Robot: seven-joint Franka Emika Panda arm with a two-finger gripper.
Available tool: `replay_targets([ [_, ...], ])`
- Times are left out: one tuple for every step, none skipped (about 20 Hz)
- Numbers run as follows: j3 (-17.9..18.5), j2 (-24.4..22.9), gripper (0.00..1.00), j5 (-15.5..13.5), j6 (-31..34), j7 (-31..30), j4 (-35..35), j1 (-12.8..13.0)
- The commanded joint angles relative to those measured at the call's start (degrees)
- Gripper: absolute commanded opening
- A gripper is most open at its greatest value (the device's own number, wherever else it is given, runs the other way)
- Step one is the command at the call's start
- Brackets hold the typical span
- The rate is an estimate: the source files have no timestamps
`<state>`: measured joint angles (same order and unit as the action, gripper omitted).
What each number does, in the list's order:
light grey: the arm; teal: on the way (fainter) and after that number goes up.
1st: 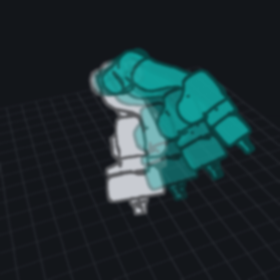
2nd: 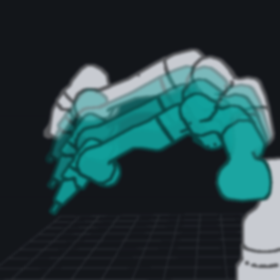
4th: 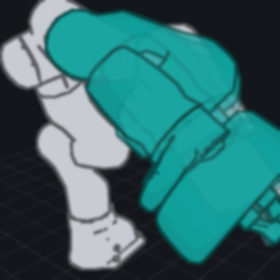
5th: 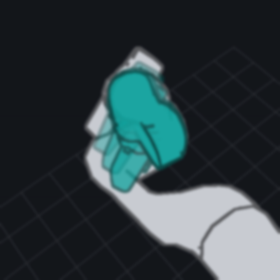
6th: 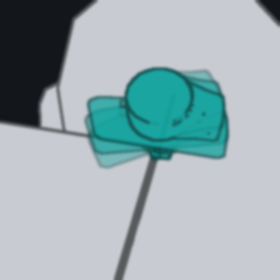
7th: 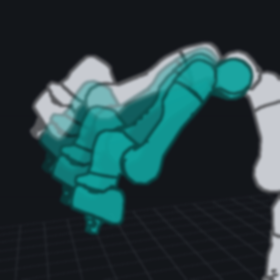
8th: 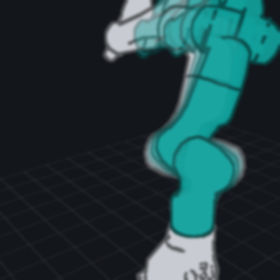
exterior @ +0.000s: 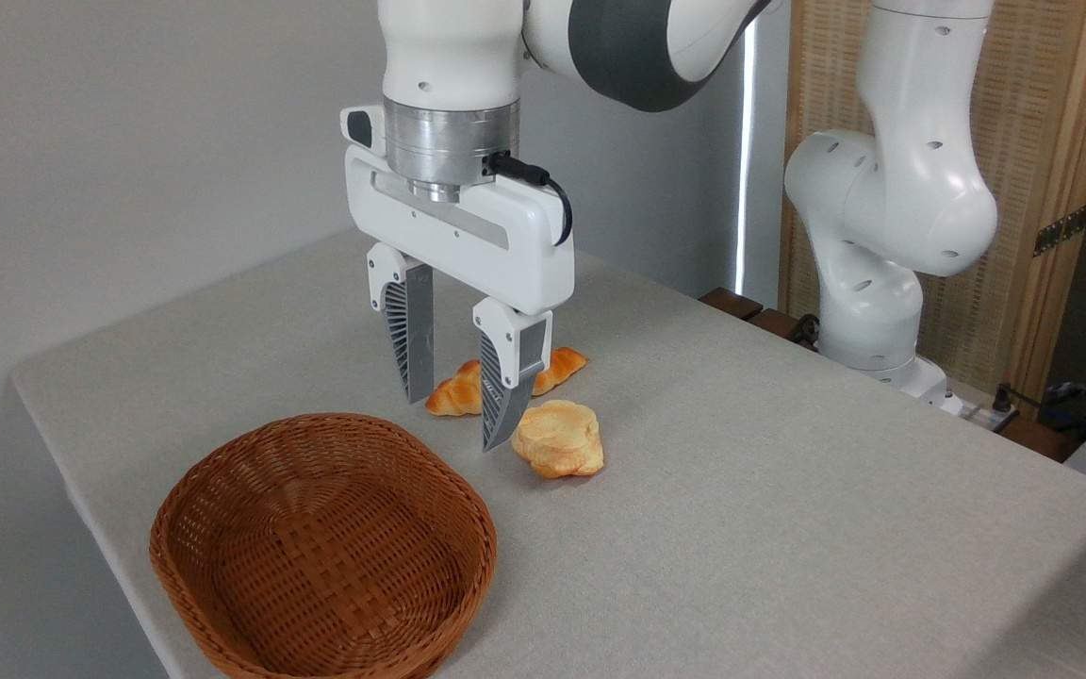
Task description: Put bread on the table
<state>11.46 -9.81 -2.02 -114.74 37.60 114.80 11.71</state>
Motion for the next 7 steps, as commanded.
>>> replay_targets([
  [-6.09, 0.32, 1.00, -2.11, -0.04, -0.51, -0.72, -6.60],
  [-6.62, 0.32, 1.00, -2.46, -0.04, -0.51, -0.72, -7.57],
  [-7.59, 0.23, 1.00, -2.55, -0.04, -0.43, -0.72, -8.62],
  [-8.81, 0.23, 1.00, -2.55, -0.04, -0.42, -0.72, -9.94],
  [-10.57, 0.23, 1.00, -2.64, -0.04, -0.42, -0.72, -11.43],
  [-11.80, 0.32, 1.00, -2.64, -0.04, -0.42, -0.72, -12.58],
  [-12.08, 0.23, 1.00, -2.64, -0.04, -0.42, -0.72, -13.02],
])
